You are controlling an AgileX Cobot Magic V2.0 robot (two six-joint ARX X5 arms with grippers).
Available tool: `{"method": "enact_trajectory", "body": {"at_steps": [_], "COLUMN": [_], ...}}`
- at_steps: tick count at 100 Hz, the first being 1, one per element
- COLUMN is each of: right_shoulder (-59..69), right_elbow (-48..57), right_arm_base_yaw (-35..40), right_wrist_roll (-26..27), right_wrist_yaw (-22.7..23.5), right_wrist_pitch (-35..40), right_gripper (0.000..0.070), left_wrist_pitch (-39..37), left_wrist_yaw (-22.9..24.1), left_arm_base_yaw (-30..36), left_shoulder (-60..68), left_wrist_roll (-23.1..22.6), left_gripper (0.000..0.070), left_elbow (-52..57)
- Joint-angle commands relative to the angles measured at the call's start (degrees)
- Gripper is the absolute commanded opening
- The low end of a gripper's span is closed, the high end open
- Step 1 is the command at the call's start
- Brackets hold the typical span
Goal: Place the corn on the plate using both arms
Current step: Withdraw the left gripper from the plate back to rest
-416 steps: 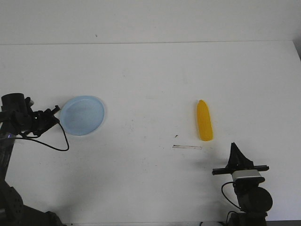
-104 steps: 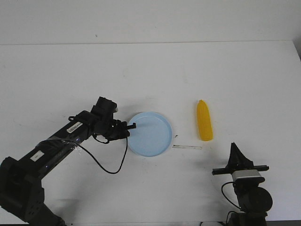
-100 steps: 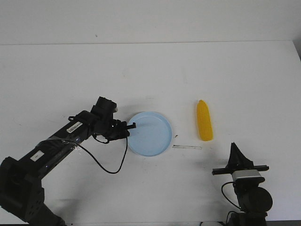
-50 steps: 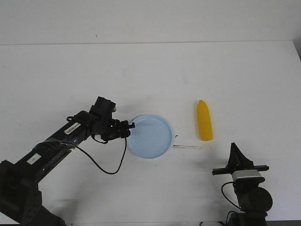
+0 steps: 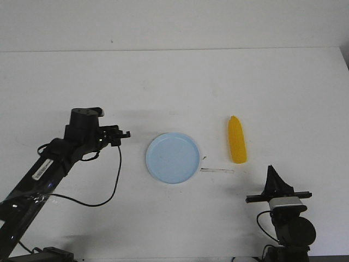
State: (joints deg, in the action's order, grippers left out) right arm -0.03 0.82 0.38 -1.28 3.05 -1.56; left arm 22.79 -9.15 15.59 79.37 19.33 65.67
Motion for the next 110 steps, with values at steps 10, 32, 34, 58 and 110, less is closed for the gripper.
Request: {"method": "enact_trajectory", "body": {"at_steps": [10, 32, 34, 58, 110], "right_shoulder": [0.1, 0.1, 0.1, 0.1, 0.1], "right_elbow": [-0.1, -0.1, -0.1, -0.1, -0.1], "right_arm_base_yaw": [0.1, 0.1, 0.1, 0.1, 0.1], "right_wrist_roll": [-0.2, -0.2, -0.2, -0.2, -0.2], "right_wrist_yaw": [0.0, 0.0, 0.0, 0.0, 0.0], "right_wrist_pitch": [-0.6, -0.6, -0.6, -0.6, -0.6], "right_gripper": [0.0015, 0.0015, 0.0015, 0.0015, 0.0015], "left_wrist_pitch": [-11.1, -25.6, -26.3, -28.5, -26.3], "left_wrist_yaw": [2.0, 2.1, 2.1, 2.1, 4.4], "left_arm_base_yaw": [-3.3, -9.3, -9.9, -17.7, -19.8], "left_shoulder": [-7.7, -22.4, -23.9, -40.5, -64.5], "left_wrist_roll": [-8.9, -17.5, -17.5, -17.6, -16.1], "left_gripper": [0.0029, 0.0031, 0.0031, 0.0031, 0.0001], "left_elbow": [-8.9, -22.8, -23.9, -32.5, -45.5]}}
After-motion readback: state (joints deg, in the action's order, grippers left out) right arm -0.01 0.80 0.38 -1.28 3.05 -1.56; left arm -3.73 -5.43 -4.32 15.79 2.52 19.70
